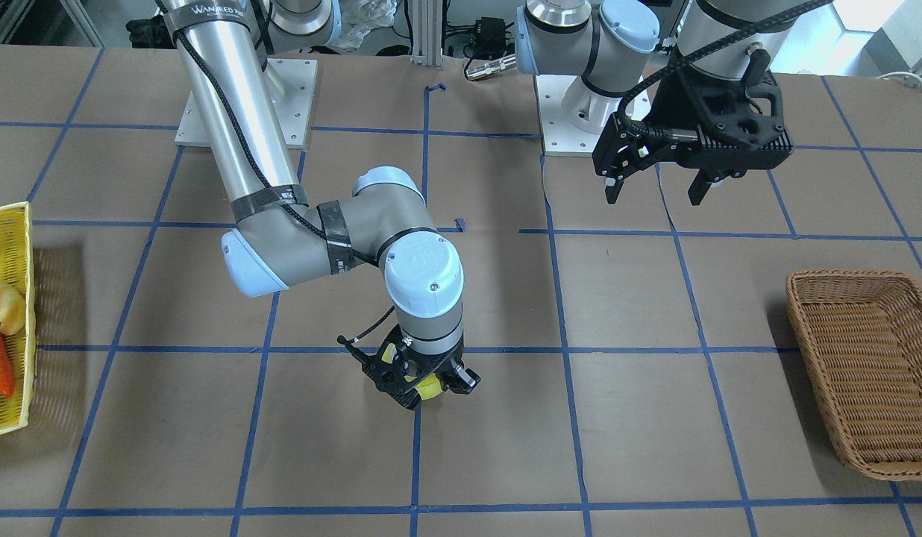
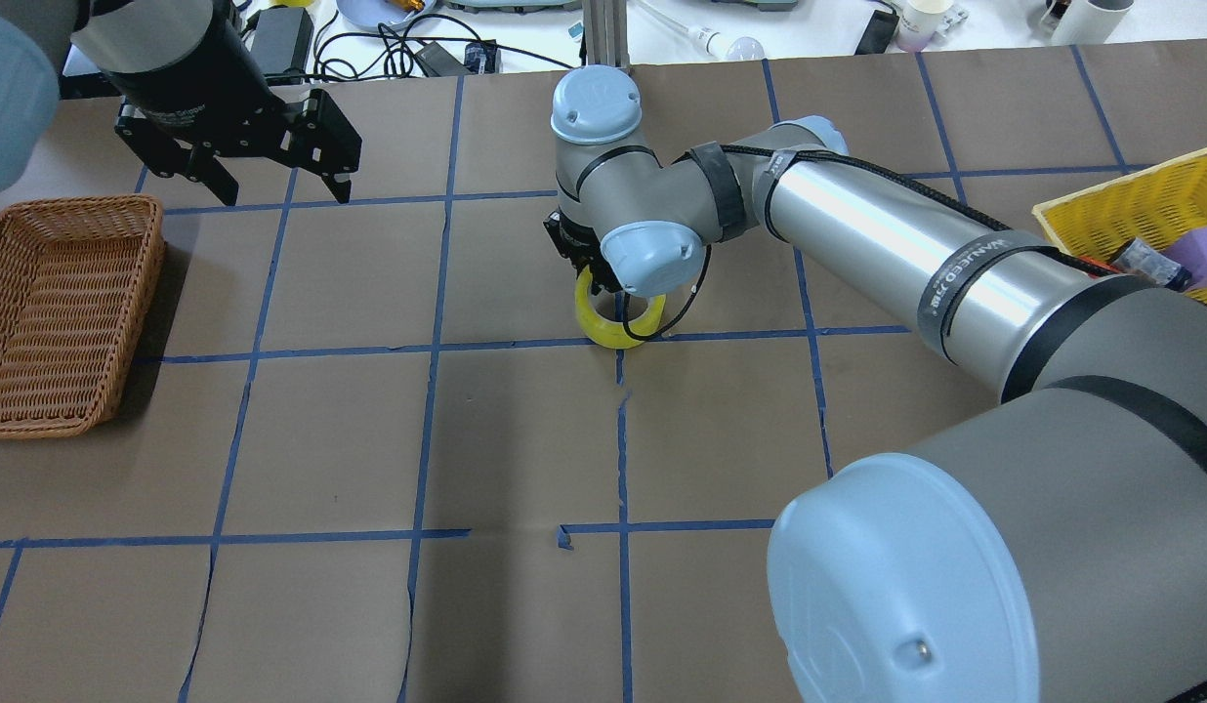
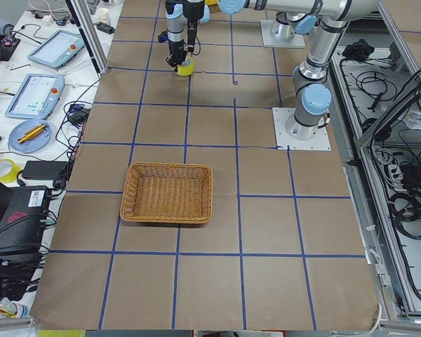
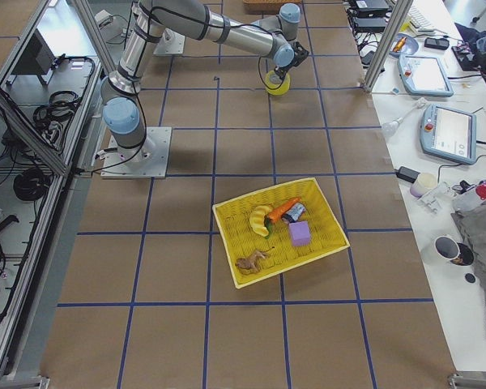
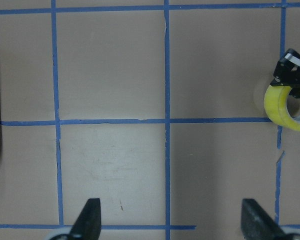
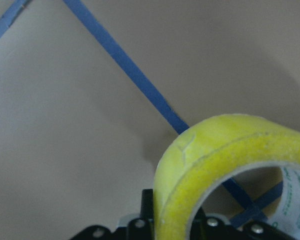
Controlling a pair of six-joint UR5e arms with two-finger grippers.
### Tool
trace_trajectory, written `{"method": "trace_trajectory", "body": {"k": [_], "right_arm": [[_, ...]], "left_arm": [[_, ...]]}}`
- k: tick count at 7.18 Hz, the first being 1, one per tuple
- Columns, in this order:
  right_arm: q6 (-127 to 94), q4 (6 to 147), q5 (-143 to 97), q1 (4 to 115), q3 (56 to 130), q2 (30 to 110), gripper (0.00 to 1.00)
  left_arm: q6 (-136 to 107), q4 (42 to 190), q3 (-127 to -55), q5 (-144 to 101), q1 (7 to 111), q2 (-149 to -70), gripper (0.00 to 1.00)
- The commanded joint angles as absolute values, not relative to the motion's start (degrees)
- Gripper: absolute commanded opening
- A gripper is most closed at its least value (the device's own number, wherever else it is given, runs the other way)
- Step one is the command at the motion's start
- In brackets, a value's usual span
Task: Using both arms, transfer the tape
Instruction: 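Carry the tape roll to the table center and release it with the right gripper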
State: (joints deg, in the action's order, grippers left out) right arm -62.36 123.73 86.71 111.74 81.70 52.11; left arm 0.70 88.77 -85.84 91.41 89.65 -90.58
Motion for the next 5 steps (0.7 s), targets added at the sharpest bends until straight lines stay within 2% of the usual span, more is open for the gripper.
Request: {"method": "trace_trajectory", "body": {"k": [1,3,5], "right_arm": [[-59.77,122.79,87.01,111.97,81.56,53.6,1.0],[-47.73,117.12,87.8,107.96,81.65,59.47,1.0],[-25.37,107.46,87.27,96.56,82.0,68.25,1.0]], "left_arm": [[0.7,88.77,-85.87,91.41,89.65,-90.61,1.0],[0.7,88.77,-85.78,91.41,89.65,-90.62,1.0],[0.62,88.77,-85.61,91.41,89.65,-90.96,1.0]]}}
